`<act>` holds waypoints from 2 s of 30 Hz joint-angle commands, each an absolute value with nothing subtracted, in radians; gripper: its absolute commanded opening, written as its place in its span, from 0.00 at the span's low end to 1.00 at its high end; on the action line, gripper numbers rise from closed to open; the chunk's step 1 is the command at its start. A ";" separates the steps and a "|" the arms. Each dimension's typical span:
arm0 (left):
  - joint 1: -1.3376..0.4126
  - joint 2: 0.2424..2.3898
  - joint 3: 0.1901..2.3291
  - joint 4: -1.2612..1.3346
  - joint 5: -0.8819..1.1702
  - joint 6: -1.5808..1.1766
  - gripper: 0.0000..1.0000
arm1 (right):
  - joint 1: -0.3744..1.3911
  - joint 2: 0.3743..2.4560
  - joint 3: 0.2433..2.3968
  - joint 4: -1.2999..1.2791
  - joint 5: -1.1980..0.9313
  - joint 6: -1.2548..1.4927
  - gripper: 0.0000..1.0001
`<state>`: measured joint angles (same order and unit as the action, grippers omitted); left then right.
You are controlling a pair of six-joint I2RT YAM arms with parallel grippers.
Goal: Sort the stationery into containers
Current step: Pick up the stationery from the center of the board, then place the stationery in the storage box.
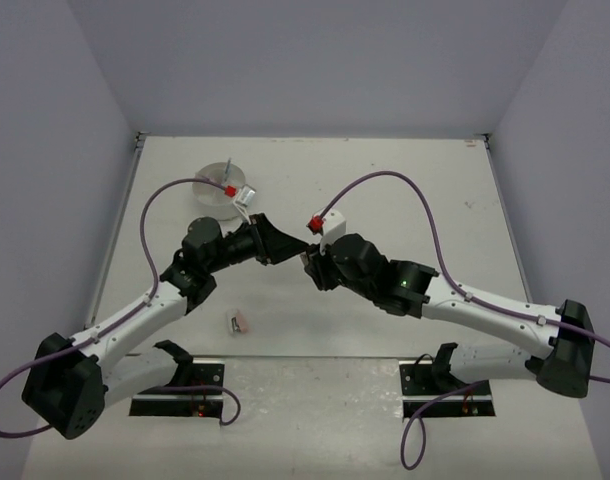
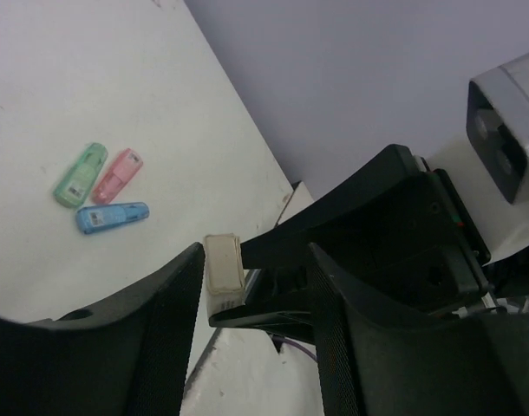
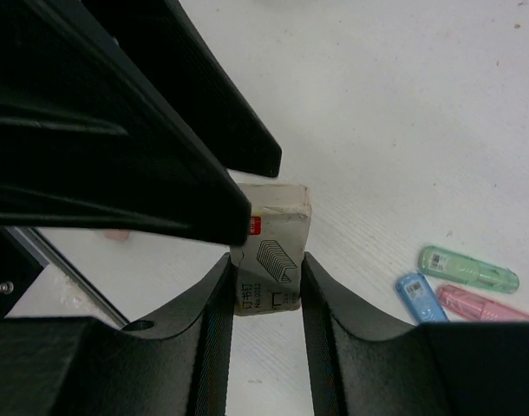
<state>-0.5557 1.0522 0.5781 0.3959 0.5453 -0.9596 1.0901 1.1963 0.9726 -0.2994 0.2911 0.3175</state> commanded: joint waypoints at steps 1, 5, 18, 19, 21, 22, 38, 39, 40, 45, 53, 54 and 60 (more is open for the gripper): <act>-0.610 1.114 0.594 0.500 0.561 -0.976 0.51 | 1.089 1.135 0.969 -0.264 0.347 0.307 0.00; -0.637 1.155 0.601 0.506 0.558 -0.968 0.43 | 1.091 1.116 0.967 -0.248 0.340 0.296 0.00; -0.663 1.170 0.708 0.316 0.464 -0.818 0.00 | 1.090 1.090 0.937 -0.225 0.382 0.272 0.57; -0.663 1.169 0.732 0.260 0.423 -0.783 0.00 | 1.089 1.094 0.936 -0.227 0.398 0.274 0.87; -0.663 1.173 0.790 0.135 0.308 -0.709 0.00 | 1.088 1.104 0.943 -0.255 0.480 0.284 0.98; -0.662 1.179 0.815 0.086 0.235 -0.682 0.00 | 1.088 1.106 0.946 -0.269 0.516 0.287 0.99; -0.437 1.868 1.735 -0.581 -0.525 -0.389 0.00 | 0.869 0.970 0.766 -0.203 0.506 0.372 0.99; -0.420 1.940 1.795 -0.608 -0.541 -0.373 0.00 | 0.870 0.971 0.764 -0.199 0.496 0.371 0.99; -0.413 1.961 1.836 -0.623 -0.576 -0.358 0.00 | 0.870 0.970 0.760 -0.194 0.487 0.372 0.99; -0.391 2.073 1.904 -0.623 -0.633 -0.312 0.00 | 0.870 0.966 0.756 -0.192 0.470 0.370 0.99; -0.360 2.118 1.913 -0.627 -0.656 -0.308 0.00 | 0.869 0.938 0.742 -0.183 0.431 0.367 0.99; -0.360 2.118 1.912 -0.625 -0.646 -0.308 0.00 | 0.869 0.944 0.744 -0.183 0.426 0.365 0.99; -0.361 2.122 1.912 -0.612 -0.621 -0.305 0.00 | 0.870 0.970 0.753 -0.187 0.407 0.362 0.99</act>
<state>-0.3668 2.1342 1.8658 -0.6327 -0.6067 -0.3285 0.8684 0.9578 0.7456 -0.2234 0.4249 0.3511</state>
